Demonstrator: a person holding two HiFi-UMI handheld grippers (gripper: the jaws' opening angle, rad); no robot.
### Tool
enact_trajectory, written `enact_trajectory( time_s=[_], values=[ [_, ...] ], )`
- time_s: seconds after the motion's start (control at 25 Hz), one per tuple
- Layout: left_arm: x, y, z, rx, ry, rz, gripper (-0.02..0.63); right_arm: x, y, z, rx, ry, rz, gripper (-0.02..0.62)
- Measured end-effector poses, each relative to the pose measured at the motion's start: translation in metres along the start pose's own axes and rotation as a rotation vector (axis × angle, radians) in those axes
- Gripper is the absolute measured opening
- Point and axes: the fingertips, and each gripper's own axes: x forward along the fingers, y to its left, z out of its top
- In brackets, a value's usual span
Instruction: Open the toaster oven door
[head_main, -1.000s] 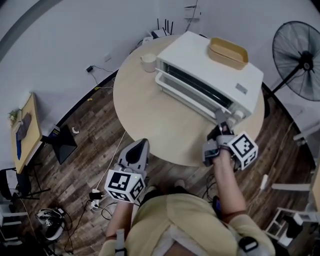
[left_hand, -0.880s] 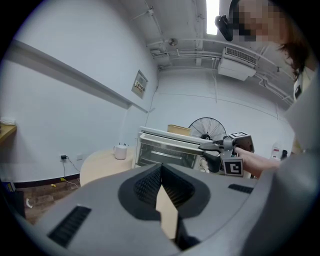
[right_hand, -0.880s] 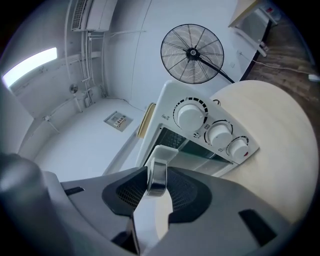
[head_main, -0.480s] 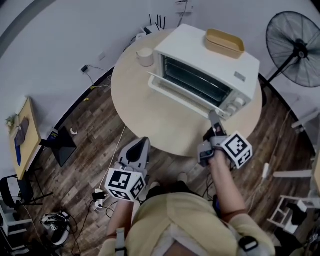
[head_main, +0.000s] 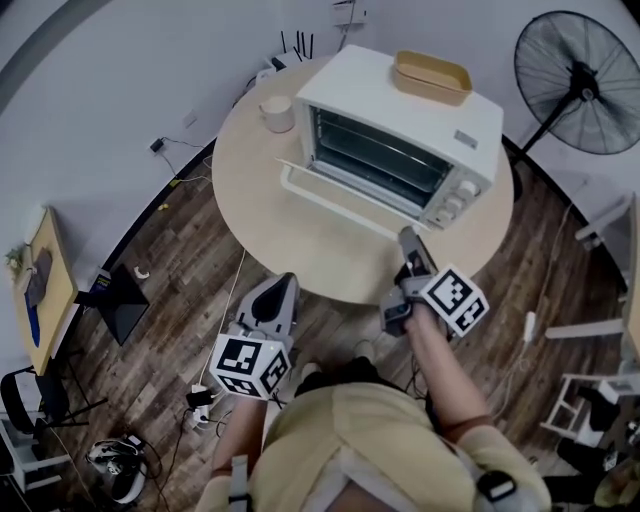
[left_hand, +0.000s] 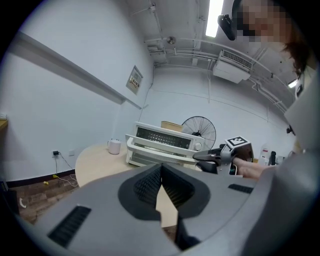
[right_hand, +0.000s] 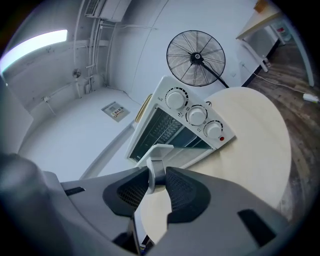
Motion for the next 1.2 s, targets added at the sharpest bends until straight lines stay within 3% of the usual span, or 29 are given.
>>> enact_trajectory(
  time_s=[0.56,1.2],
  values=[
    [0.010,-0.010,-0.009,0.006,0.036,-0.057,0.002,-0.010,-0.011,-0.030,-0.084,0.016,-0.053,0.104],
    [0.013,-0.010,-0.030,-0.017,0.078,-0.050,0.002,-0.014,-0.036,-0.070,-0.155,0.068,-0.091,0.104]
  ],
)
